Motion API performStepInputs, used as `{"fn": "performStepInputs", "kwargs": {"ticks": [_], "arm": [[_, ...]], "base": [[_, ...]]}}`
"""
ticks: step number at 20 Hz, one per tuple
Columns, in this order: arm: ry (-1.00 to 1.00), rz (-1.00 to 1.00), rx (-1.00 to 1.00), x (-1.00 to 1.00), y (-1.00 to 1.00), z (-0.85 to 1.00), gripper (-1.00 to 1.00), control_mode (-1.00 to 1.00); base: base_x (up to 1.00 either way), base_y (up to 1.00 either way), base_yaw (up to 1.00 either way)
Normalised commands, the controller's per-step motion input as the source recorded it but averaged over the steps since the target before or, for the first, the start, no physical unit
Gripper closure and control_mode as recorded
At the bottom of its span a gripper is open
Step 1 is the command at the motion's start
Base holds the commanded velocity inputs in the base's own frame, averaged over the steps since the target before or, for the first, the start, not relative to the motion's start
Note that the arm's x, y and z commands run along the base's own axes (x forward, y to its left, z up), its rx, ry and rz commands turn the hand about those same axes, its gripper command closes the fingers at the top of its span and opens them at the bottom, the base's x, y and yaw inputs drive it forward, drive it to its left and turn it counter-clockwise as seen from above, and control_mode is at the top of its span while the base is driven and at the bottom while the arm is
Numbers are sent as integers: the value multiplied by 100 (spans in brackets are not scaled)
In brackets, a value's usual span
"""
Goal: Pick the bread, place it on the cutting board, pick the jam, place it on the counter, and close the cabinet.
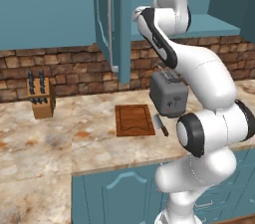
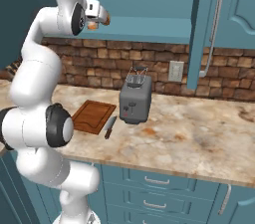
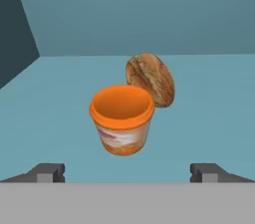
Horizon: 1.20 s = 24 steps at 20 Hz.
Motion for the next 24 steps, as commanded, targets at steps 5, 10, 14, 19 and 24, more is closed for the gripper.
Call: {"fn": "performStepInputs", "kwargs": {"ticks": [5, 10, 14, 19, 24], "arm": [[0, 0, 0, 35, 5, -2, -100, -100], [0, 0, 0, 31, 3, -2, -100, -100], [0, 0, 0, 28, 1, -4, -100, -100], [0, 0, 0, 22, 3, -8, -100, -100], [0, 0, 0, 4, 3, -7, 100, -100]], "base": [[0, 0, 0], [0, 0, 0], [0, 0, 0], [0, 0, 0], [0, 0, 0]]}}
